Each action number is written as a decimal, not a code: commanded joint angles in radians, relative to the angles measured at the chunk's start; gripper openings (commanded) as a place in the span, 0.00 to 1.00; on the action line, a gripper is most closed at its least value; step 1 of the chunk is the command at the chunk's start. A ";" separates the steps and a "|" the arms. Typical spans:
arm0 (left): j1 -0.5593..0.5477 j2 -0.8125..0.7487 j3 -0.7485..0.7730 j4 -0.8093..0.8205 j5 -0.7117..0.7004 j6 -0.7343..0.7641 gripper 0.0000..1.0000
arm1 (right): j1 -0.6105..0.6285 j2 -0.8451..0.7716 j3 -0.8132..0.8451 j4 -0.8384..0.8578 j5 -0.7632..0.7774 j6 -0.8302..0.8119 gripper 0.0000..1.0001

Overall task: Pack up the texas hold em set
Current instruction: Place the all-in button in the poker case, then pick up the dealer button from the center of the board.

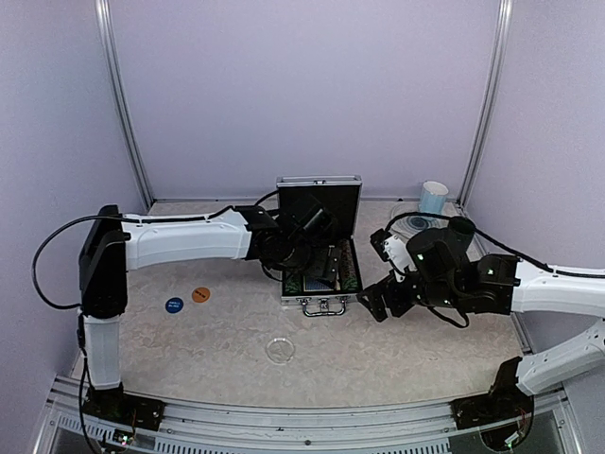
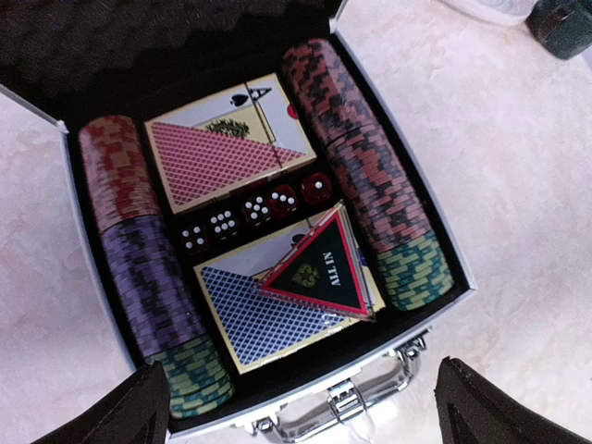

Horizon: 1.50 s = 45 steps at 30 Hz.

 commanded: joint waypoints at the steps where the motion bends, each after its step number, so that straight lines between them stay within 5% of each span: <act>1: -0.012 -0.173 -0.071 -0.014 -0.062 -0.019 0.99 | 0.057 0.054 0.053 0.041 -0.044 -0.058 0.99; 15: 0.141 -0.671 -0.554 -0.131 -0.151 -0.056 0.99 | 0.235 0.546 0.411 -0.006 -0.059 -0.189 0.98; 24: 0.267 -0.915 -0.710 -0.143 -0.138 -0.004 0.99 | 0.255 0.866 0.661 -0.078 -0.145 -0.134 0.99; 39: 0.329 -1.011 -0.814 -0.084 -0.178 0.054 0.99 | 0.296 0.992 0.767 -0.199 -0.179 -0.038 0.99; 45: 0.332 -1.008 -0.833 -0.020 -0.142 0.039 0.99 | 0.307 1.014 0.776 -0.270 -0.082 -0.012 0.99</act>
